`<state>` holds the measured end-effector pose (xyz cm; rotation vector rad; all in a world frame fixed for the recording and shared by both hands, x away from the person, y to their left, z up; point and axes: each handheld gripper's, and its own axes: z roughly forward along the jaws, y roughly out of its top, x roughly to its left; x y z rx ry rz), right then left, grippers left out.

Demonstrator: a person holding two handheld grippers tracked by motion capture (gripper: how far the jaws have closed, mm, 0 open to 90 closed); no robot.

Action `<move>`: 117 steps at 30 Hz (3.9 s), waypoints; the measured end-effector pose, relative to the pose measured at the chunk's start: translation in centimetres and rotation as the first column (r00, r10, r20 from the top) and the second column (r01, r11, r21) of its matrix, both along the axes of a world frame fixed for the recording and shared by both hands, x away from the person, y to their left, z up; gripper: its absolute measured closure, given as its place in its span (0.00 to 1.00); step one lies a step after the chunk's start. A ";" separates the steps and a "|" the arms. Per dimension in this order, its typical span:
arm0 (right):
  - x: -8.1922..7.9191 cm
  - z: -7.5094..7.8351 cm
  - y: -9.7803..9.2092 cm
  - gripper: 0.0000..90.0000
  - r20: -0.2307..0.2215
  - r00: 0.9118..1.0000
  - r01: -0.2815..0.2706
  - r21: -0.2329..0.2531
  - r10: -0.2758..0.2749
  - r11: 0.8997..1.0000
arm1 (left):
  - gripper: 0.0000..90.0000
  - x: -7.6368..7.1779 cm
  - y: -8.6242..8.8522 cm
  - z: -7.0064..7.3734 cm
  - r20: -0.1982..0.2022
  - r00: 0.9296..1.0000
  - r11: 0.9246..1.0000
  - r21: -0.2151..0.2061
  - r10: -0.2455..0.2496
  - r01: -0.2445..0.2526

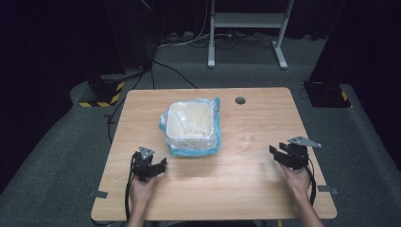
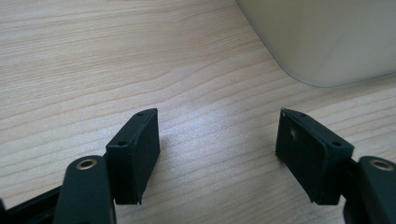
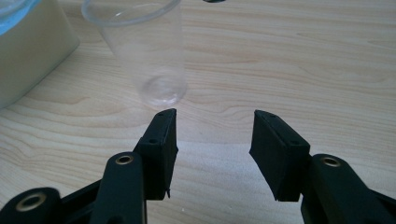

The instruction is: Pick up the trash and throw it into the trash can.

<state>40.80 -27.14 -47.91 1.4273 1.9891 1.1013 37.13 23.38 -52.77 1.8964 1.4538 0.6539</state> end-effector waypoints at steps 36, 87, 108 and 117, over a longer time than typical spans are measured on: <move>3.9 4.0 2.4 0.58 0.041 0.997 -0.062 0.011 0.061 0.998 | 0.34 0.0 0.0 0.0 0.000 1.000 1.000 0.000 -0.001 0.001; 9.2 3.3 4.6 0.94 -0.044 0.994 -0.100 -0.019 0.099 0.995 | 0.34 0.0 0.0 0.0 0.000 1.000 1.000 0.000 0.000 0.000; 8.1 4.5 4.4 0.96 -0.026 0.991 -0.134 -0.007 0.134 0.991 | 0.34 0.0 0.0 0.0 0.000 1.000 1.000 0.000 0.000 0.000; 7.6 5.0 4.5 0.96 -0.023 0.988 -0.152 0.000 0.152 0.988 | 0.34 0.0 0.0 0.0 0.000 1.000 1.000 0.000 0.000 0.000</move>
